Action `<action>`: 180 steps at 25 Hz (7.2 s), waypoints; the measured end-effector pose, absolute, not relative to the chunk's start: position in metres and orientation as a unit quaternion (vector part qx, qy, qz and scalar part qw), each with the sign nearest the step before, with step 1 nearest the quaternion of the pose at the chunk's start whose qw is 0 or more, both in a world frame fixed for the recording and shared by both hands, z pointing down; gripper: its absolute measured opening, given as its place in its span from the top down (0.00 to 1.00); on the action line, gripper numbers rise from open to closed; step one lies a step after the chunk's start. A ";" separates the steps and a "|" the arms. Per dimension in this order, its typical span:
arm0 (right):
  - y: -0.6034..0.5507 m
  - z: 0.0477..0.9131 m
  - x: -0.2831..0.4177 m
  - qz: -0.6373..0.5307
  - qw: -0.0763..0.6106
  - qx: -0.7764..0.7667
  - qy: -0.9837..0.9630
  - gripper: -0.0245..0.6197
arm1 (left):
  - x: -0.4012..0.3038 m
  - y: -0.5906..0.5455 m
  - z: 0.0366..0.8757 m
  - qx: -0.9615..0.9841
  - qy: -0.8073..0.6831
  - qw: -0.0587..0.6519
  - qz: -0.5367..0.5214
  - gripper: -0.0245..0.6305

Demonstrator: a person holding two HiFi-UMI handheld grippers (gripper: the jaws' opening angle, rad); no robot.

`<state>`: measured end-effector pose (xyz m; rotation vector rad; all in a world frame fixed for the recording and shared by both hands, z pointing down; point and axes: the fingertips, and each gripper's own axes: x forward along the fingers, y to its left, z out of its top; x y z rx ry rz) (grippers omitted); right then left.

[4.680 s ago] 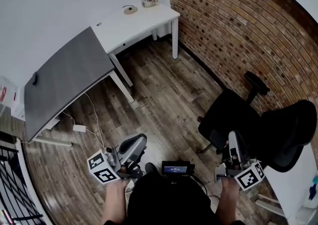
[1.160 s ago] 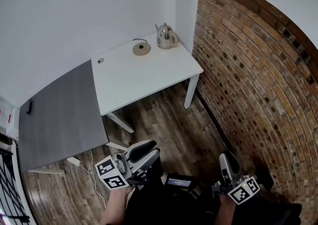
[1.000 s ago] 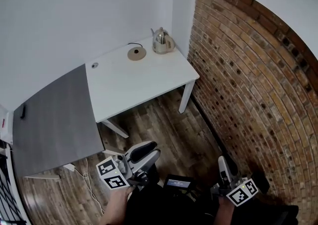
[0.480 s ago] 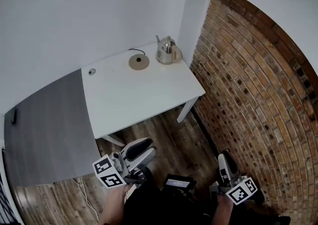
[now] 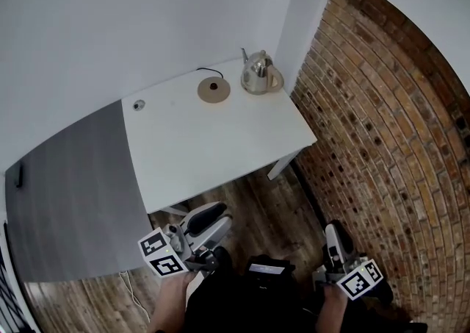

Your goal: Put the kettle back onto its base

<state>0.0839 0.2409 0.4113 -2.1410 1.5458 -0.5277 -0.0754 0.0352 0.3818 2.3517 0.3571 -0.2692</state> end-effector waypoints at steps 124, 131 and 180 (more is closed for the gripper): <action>-0.247 0.577 0.438 -0.115 -0.185 -0.693 0.687 0.72 | 0.073 -0.259 0.418 0.909 -0.220 0.351 -0.056 0.63; -0.249 0.584 0.437 -0.149 -0.177 -0.674 0.701 0.71 | 0.081 -0.257 0.422 0.909 -0.210 0.357 -0.053 0.63; -0.335 0.509 0.354 -0.134 -0.132 -0.590 0.785 0.72 | 0.087 -0.273 0.419 0.906 -0.217 0.358 -0.066 0.63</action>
